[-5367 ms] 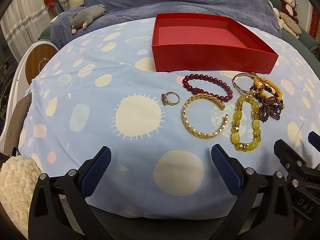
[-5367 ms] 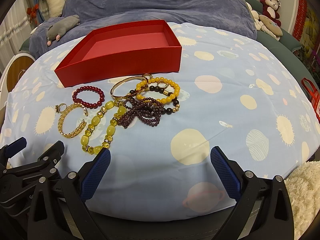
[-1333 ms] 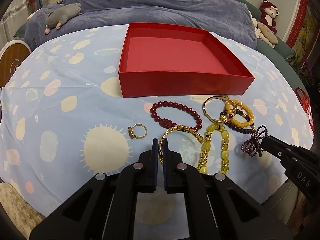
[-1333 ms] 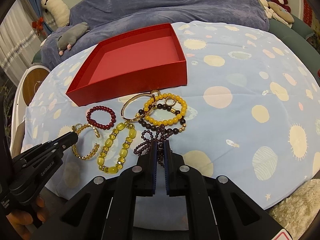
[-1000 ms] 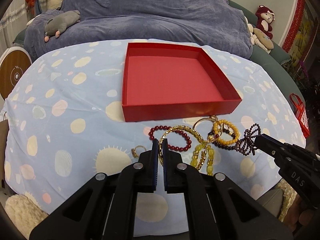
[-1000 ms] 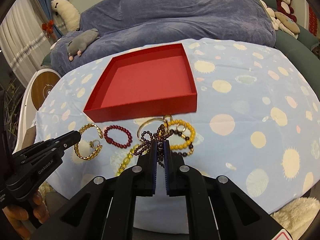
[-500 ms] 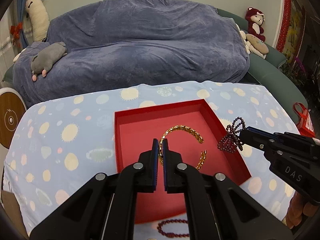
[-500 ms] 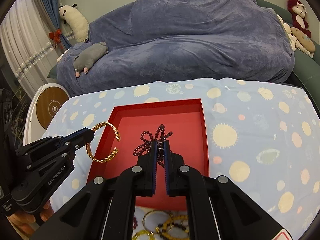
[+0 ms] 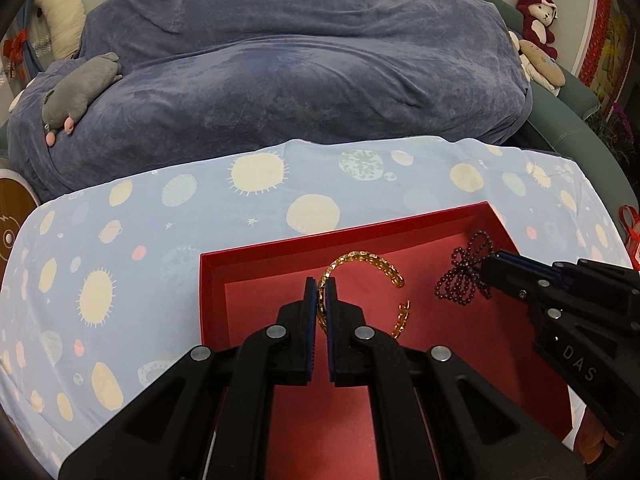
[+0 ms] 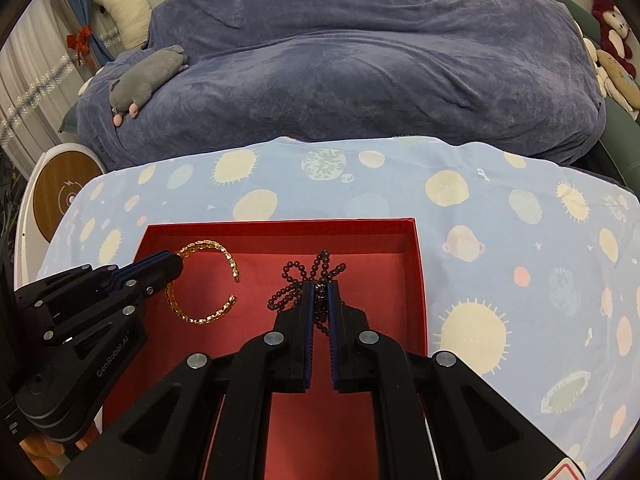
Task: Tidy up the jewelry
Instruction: 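Lower both items into the red box and open both grippers, then grasp the yellow beaded bracelet with the left gripper, then grasp the thin gold bangle with the right gripper while the left lifts the yellow bracelet, then carry both bracelets into the red box and open both grippers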
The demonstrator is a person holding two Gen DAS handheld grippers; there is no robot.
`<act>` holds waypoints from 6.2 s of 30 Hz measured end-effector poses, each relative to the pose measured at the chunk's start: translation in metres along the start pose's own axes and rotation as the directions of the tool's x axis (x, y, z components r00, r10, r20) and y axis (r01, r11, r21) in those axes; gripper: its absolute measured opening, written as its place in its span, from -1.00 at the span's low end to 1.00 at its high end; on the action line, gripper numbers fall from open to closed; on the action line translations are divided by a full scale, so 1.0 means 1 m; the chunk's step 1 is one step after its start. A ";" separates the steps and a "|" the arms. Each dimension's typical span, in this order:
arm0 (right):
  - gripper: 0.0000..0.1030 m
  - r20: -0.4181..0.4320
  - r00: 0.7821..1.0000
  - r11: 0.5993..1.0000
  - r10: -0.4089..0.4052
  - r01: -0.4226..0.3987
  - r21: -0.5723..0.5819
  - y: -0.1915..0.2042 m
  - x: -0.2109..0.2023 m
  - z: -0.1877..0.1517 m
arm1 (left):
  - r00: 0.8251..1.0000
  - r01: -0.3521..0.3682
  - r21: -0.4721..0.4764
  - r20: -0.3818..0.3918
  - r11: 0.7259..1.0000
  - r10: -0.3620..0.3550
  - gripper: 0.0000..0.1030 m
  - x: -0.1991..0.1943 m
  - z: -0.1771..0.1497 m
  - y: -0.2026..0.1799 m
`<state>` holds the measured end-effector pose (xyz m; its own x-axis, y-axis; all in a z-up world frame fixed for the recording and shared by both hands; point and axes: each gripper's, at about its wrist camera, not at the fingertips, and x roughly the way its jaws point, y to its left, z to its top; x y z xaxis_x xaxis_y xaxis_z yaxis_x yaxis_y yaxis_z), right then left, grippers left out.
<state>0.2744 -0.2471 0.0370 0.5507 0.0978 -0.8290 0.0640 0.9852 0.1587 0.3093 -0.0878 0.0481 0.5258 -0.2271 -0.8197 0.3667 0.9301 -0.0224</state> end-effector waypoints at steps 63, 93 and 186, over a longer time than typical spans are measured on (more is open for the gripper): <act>-0.18 -0.093 0.991 0.986 -0.099 0.111 0.127 -0.014 -0.130 -0.275 | 0.993 -0.012 -0.036 -0.121 0.999 0.008 0.01 -0.106 -0.249 -0.077; -0.18 -0.062 0.998 0.999 -0.033 0.034 0.024 0.021 -0.117 -0.245 | 0.994 -0.054 -0.124 -0.097 0.991 0.042 -0.81 -0.115 -0.249 -0.025; 0.13 0.092 0.996 0.999 0.023 -0.026 0.027 0.008 -0.101 -0.088 | 0.977 0.161 -0.073 0.150 0.984 -0.149 -0.86 -0.143 -0.046 -0.034</act>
<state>0.1463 -0.2371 0.0750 0.6259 0.1075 -0.7724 0.0721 0.9782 0.1946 0.1868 -0.0741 0.1397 0.5746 -0.4039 -0.7118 0.3900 0.8998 -0.1958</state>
